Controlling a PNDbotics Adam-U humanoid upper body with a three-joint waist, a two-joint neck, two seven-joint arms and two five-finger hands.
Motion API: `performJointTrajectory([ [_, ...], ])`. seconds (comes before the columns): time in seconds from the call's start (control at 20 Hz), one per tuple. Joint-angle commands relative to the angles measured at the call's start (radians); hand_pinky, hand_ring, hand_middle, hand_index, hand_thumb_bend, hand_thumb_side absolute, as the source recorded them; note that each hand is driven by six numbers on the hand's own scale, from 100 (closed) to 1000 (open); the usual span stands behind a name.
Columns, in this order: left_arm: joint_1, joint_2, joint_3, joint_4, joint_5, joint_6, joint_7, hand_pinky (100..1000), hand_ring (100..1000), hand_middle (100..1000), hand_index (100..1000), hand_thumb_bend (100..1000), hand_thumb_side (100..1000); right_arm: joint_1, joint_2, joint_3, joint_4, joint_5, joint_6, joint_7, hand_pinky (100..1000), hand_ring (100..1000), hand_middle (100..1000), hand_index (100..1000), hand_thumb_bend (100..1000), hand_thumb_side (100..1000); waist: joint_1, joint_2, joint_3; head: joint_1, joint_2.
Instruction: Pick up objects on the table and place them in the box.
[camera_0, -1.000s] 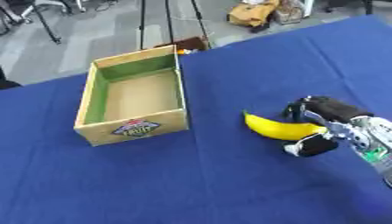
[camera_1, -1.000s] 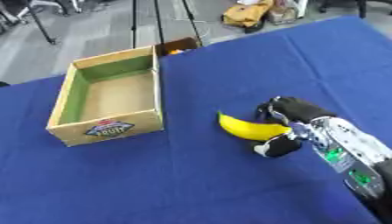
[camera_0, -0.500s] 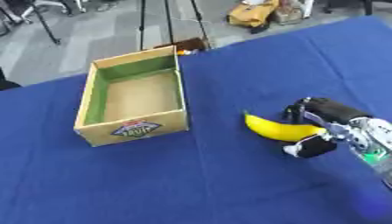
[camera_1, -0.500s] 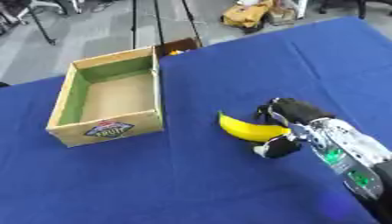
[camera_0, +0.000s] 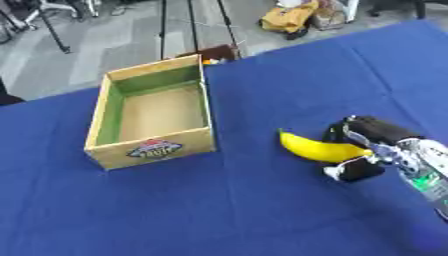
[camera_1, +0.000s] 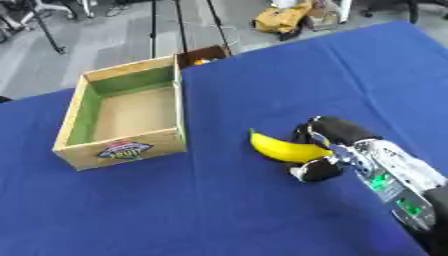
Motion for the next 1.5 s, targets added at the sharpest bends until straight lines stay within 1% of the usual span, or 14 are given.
performJointTrajectory([
  [0.05,-0.003,0.019,0.003,-0.020,0.003,0.000,-0.004,360,742,835,882,137,979,-0.021,-0.016,-0.001,-0.002,-0.014,-0.001,-0.006,668,900,519,766,341,422,-0.007,-0.014,0.003,-0.004,-0.009],
  [0.65,-0.002,0.019,0.004,-0.020,0.002,0.000,-0.006,359,742,835,882,135,981,-0.038,-0.020,0.010,0.005,-0.018,-0.005,0.000,656,887,482,738,289,409,-0.008,-0.013,0.004,-0.002,-0.009],
  [1.0,-0.001,0.019,0.003,-0.020,0.002,0.000,-0.006,359,743,835,882,135,980,-0.044,-0.020,0.013,0.003,-0.017,-0.005,-0.008,648,880,465,731,230,419,-0.008,-0.014,0.004,-0.003,-0.009],
  [1.15,-0.001,0.019,0.003,-0.020,0.002,0.000,-0.006,359,743,835,882,136,980,-0.049,-0.020,0.014,0.001,-0.016,-0.004,-0.011,647,877,460,728,165,431,-0.008,-0.014,0.004,-0.003,-0.009],
  [1.35,-0.002,0.020,0.003,-0.020,0.002,0.000,-0.006,360,743,834,882,137,980,-0.056,-0.020,0.015,-0.002,-0.012,-0.003,-0.014,648,875,453,724,117,444,-0.008,-0.015,0.005,-0.003,-0.010],
  [1.5,-0.003,0.021,0.003,-0.020,0.003,0.000,-0.007,360,743,834,882,137,979,-0.059,-0.021,0.016,-0.003,-0.008,-0.002,-0.015,647,874,452,722,105,445,-0.009,-0.015,0.005,-0.003,-0.011],
])
